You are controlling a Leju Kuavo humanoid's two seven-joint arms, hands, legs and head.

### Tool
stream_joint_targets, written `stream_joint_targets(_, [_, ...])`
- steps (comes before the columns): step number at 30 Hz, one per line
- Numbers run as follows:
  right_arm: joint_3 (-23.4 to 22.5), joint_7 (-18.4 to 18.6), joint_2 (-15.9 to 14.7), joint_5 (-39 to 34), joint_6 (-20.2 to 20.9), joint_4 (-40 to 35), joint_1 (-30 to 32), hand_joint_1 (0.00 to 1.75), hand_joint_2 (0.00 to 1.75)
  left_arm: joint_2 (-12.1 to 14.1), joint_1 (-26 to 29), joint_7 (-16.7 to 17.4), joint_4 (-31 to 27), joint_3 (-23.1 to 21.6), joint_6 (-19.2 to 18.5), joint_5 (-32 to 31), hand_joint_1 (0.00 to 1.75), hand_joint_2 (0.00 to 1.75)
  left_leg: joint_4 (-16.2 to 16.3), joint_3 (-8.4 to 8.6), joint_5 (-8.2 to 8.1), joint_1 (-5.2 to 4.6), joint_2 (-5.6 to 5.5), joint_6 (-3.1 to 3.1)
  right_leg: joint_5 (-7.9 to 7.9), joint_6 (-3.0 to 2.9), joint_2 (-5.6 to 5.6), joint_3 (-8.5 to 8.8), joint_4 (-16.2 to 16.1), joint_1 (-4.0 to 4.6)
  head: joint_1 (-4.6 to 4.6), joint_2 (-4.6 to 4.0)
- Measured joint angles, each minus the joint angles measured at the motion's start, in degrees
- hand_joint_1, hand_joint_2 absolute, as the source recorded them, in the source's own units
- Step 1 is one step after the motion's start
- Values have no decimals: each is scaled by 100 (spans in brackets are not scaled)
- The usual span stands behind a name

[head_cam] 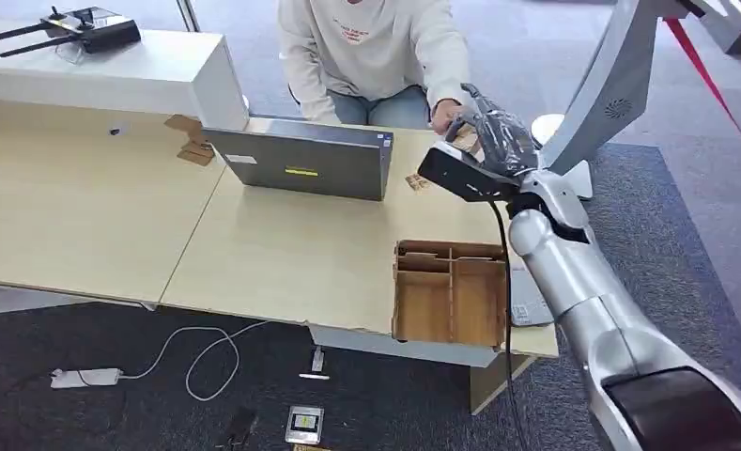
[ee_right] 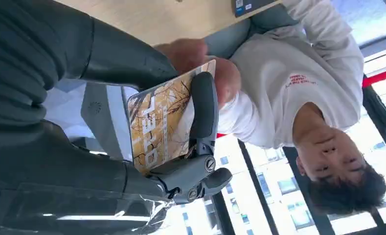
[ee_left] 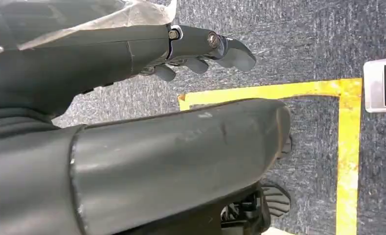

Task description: Pass the card to the sensor for recognition and then transmit it.

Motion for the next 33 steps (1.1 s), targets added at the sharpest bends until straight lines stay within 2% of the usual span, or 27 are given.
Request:
stream_joint_targets(5, [35,0,223,94,74,278,-82,175,175,-18,-10,42,0,0,61,2,0,0,0,1,0,0,0,0,0,0,0,0,-1,0,2,0])
stream_joint_targets(12, [46,17,310,94,160,537,-112,175,175,-22,-8,89,0,0,173,0,0,0,1,1,0,0,0,0,1,0,0,0,-1,-1,0,0])
stream_joint_targets(13, [46,20,310,94,166,566,-113,77,175,-24,-8,94,0,0,184,0,0,0,1,1,0,0,0,0,1,0,0,0,-1,-1,2,0])
stream_joint_targets(14, [46,24,310,94,168,588,-113,77,175,-26,-8,94,0,0,190,0,0,0,1,1,0,0,0,0,1,0,0,0,-1,-1,0,0])
stream_joint_targets(15, [46,35,310,94,168,612,-113,0,175,-31,-8,94,0,0,201,0,0,0,1,1,0,0,0,0,1,0,0,0,-1,-1,2,0])
stream_joint_targets(21, [46,37,310,118,59,717,-111,0,175,-35,-5,72,0,0,232,0,0,0,1,1,0,0,1,0,0,0,0,-2,-1,-1,2,0])
stream_joint_targets(33, [24,59,255,242,-559,787,-191,0,175,-37,50,-107,0,2,236,0,0,0,2,2,0,0,1,0,1,-1,0,-2,-1,-1,2,0])
